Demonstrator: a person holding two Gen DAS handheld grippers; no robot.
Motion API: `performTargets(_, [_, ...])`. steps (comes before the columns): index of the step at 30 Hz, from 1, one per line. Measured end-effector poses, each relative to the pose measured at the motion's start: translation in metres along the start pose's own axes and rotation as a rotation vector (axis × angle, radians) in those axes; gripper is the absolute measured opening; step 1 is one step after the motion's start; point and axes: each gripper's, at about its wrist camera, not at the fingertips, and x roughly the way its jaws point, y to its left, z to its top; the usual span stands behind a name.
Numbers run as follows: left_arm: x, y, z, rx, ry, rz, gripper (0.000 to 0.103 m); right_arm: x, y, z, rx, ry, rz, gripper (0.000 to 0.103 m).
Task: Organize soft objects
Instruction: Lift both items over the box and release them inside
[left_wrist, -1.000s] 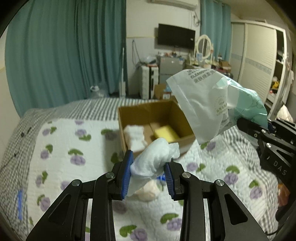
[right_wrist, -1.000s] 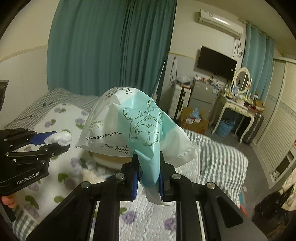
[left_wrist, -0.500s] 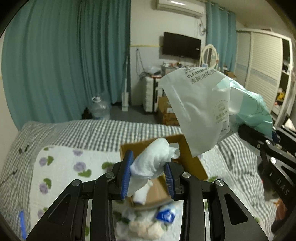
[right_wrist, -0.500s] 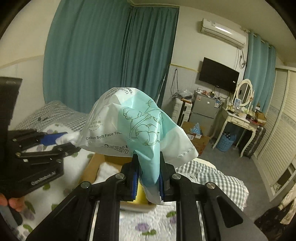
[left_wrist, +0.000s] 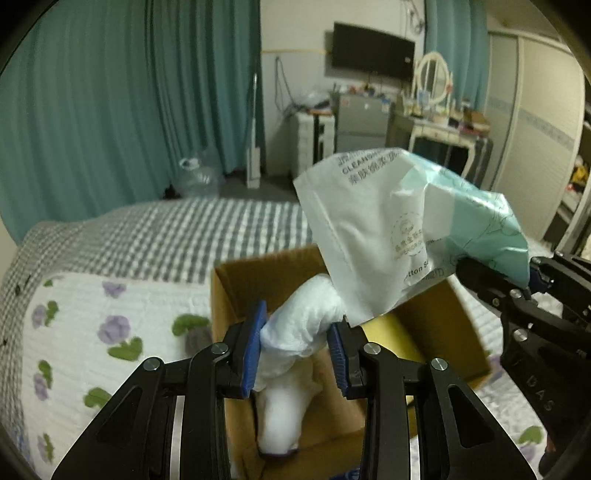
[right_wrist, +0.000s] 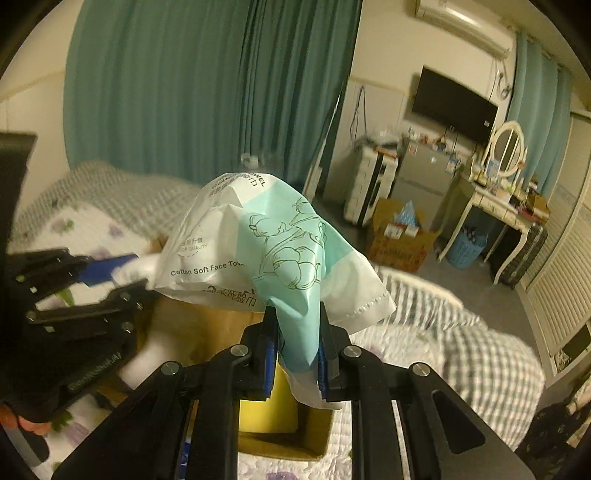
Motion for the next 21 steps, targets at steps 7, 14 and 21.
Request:
performTargets(7, [0.025,-0.007,-0.014,0.024,0.04,0.021,0.032,0.043,-0.003,-0.025,0.012,0.054,0.035,0.016])
performTargets(14, [0.023,-0.007,-0.016,0.035,0.041,0.015,0.037,0.035,0.001,-0.027,0.023,0.011,0.075,0.03])
performTargets(21, [-0.011,0.001,-0.01,0.009,0.04,0.006,0.064,-0.015,0.0,-0.015,0.016,-0.043,0.03,0.079])
